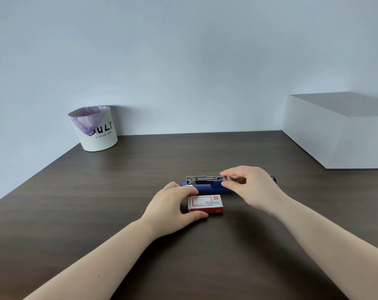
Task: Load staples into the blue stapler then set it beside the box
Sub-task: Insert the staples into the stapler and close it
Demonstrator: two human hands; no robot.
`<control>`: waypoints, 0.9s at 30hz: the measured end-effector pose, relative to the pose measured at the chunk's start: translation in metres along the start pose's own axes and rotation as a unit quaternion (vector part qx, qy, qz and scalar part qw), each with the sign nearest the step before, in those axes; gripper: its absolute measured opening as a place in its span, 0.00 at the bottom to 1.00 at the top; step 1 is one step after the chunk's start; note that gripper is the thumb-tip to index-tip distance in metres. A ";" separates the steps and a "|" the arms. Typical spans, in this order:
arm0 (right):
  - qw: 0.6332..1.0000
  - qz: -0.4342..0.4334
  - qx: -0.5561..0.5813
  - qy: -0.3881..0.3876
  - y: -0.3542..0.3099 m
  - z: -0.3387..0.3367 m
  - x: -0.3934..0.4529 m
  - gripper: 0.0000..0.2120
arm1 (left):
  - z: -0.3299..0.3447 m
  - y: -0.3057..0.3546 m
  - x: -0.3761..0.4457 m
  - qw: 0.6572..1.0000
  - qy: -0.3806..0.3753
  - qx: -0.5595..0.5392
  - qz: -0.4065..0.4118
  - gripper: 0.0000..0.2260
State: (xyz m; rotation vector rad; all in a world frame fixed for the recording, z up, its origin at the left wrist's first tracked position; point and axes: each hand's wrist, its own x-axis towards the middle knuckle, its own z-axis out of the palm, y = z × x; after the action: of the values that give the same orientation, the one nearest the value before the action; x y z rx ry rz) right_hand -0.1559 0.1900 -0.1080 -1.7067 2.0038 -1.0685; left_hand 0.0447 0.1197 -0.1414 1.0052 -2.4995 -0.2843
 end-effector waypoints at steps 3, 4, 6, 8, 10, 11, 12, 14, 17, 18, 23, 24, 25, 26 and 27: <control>1.000 -0.003 -0.007 0.001 -0.002 -0.001 0.006 0.14 | -0.004 -0.001 0.000 1.000 -0.003 -0.010 0.007 0.29; 1.000 -0.004 -0.010 0.005 -0.003 -0.002 0.008 0.13 | -0.004 -0.002 0.000 1.000 -0.012 -0.015 0.004 0.31; 1.000 0.001 -0.012 0.008 -0.006 -0.006 0.013 0.09 | -0.006 -0.005 -0.001 0.999 -0.015 -0.034 0.000 0.31; 1.000 0.004 -0.007 -0.003 -0.008 -0.007 0.021 0.06 | -0.009 -0.008 0.000 0.996 0.022 -0.079 -0.020 0.22; 1.000 0.002 -0.009 -0.025 -0.010 -0.007 0.028 0.04 | -0.014 -0.012 0.005 0.987 0.073 -0.133 -0.055 0.09; 0.999 0.001 -0.012 -0.037 -0.010 -0.006 0.031 0.04 | -0.015 -0.015 0.008 0.981 0.094 -0.151 -0.074 0.06; 0.999 0.000 -0.013 -0.048 -0.010 -0.004 0.034 0.04 | -0.015 -0.019 0.012 0.977 0.109 -0.157 -0.093 0.06; 0.998 -0.002 -0.020 -0.060 -0.011 0.001 0.039 0.05 | -0.013 -0.026 0.019 0.977 0.108 -0.137 -0.120 0.07; 0.997 -0.007 -0.027 -0.074 -0.013 0.009 0.046 0.08 | -0.009 -0.033 0.026 0.987 0.045 -0.100 -0.115 0.14; 0.996 -0.008 -0.024 -0.080 -0.013 0.012 0.047 0.08 | -0.008 -0.033 0.028 0.990 0.023 -0.093 -0.105 0.17; 0.996 -0.016 -0.018 -0.087 -0.012 0.017 0.052 0.07 | -0.008 -0.031 0.037 0.992 -0.046 -0.100 -0.066 0.23; 0.996 -0.016 -0.017 -0.086 -0.012 0.017 0.052 0.07 | -0.007 -0.032 0.039 0.991 -0.057 -0.104 -0.056 0.21; 0.996 -0.015 -0.015 -0.086 -0.011 0.016 0.052 0.07 | -0.007 -0.032 0.039 0.991 -0.062 -0.110 -0.044 0.20; 0.996 -0.013 -0.015 -0.085 -0.011 0.016 0.053 0.07 | -0.006 -0.032 0.040 0.991 -0.061 -0.113 -0.034 0.18; 0.996 -0.012 -0.016 -0.084 -0.011 0.017 0.053 0.08 | -0.006 -0.032 0.040 0.992 -0.057 -0.113 -0.029 0.16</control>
State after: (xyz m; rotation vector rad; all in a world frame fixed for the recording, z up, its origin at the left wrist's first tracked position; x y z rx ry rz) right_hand -0.1506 0.1343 -0.0994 -1.7784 1.9091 -0.8736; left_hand 0.0410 0.0690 -0.1348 0.9933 -2.4715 -0.6448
